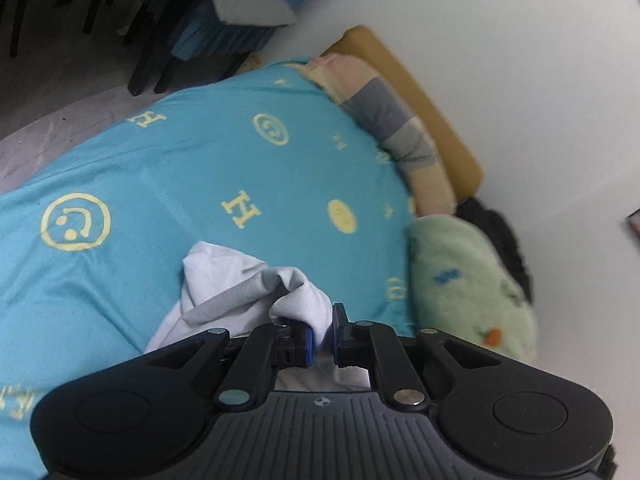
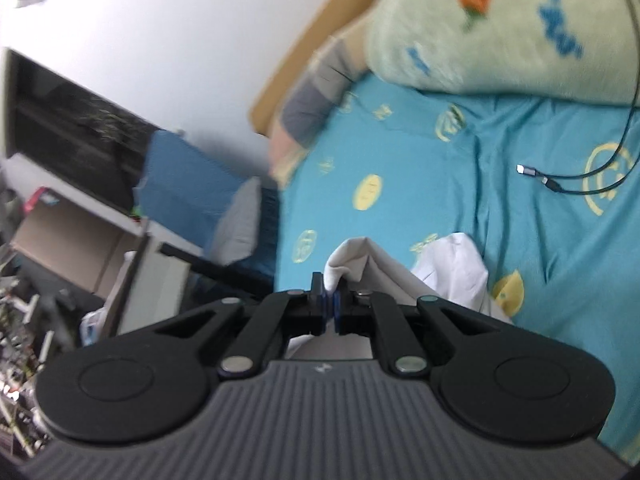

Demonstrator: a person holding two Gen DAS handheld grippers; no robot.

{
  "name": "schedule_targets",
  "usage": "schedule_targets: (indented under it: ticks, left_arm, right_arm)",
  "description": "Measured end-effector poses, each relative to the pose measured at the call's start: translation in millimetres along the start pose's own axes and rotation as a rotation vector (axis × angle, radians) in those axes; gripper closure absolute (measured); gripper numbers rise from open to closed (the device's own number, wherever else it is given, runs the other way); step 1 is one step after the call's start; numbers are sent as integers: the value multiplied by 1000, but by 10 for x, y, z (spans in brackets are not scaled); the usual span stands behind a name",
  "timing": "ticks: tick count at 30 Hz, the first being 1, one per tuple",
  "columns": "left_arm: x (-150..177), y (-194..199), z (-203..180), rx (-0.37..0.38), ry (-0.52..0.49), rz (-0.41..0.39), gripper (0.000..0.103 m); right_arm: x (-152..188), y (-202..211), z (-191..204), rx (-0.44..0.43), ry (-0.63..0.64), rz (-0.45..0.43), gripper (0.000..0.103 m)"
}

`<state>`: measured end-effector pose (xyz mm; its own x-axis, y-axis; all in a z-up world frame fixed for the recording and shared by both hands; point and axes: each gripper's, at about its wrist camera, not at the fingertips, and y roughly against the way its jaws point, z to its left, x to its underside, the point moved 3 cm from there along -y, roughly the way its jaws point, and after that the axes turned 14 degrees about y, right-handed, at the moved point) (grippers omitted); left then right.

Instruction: Fold clothes

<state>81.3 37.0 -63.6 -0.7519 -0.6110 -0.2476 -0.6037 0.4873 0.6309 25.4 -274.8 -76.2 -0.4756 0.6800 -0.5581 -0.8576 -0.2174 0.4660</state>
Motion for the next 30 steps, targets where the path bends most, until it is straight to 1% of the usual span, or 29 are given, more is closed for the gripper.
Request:
schedule_targets:
  ticks: [2, 4, 7, 10, 12, 14, 15, 16, 17, 18, 19, 20, 21, 22, 24, 25, 27, 28, 30]
  left_arm:
    - [-78, -233, 105, -10, -13, -1, 94]
    - [-148, -440, 194, -20, -30, -3, 94]
    - [-224, -664, 297, -33, -46, -8, 94]
    - [-271, -863, 339, -30, -69, 25, 92]
    - [-269, -906, 345, -21, -99, 38, 86]
    - [-252, -894, 342, -4, -131, 42, 65]
    - [-237, -850, 331, 10, -151, 36, 60]
    - [-223, -797, 314, 21, -173, 25, 48]
    - [-208, -737, 286, 25, -200, 7, 34]
    - [-193, -671, 264, 22, -231, -18, 28]
    - [-179, -597, 253, 17, -265, -47, 23]
    - [-167, -537, 248, 5, -300, -73, 23]
    - [-161, -504, 256, -15, -332, -90, 22]
    - [-159, -505, 274, -40, -352, -95, 22]
    - [-156, -559, 320, -87, -377, -92, 22]
    - [-156, -608, 347, -107, -383, -85, 23]
    - [-157, -739, 397, -129, -381, -59, 28]
    - [-155, -811, 415, -130, -384, -45, 33]
    - [-145, -946, 443, -136, -397, -33, 38]
  right_arm:
    - [-20, -242, -169, 1, -4, 32, 96]
    - [-27, -385, -312, 10, 7, 45, 96]
    - [-80, -500, -425, 50, 54, 27, 96]
    - [-121, -583, -530, 52, 40, 34, 95]
    - [-121, -590, -546, 43, 50, 35, 95]
    - [-107, -604, -503, 21, 91, 56, 94]
    - [-100, -606, -469, 13, 111, 69, 94]
    - [-95, -602, -437, 7, 131, 74, 94]
    - [-89, -596, -409, 5, 152, 73, 92]
    - [-82, -589, -383, 4, 173, 72, 88]
    - [-73, -591, -374, -4, 180, 74, 69]
    - [-63, -599, -374, -16, 179, 77, 40]
    - [-53, -606, -373, -27, 179, 80, 29]
    - [-46, -620, -380, -40, 175, 79, 23]
    - [-39, -660, -392, -52, 180, 70, 23]
    - [-37, -692, -386, -36, 212, 68, 23]
    - [-16, -817, -349, 3, 309, 88, 26]
    - [4, -886, -343, 28, 355, 99, 36]
    - [72, -1002, -374, 68, 391, 127, 45]
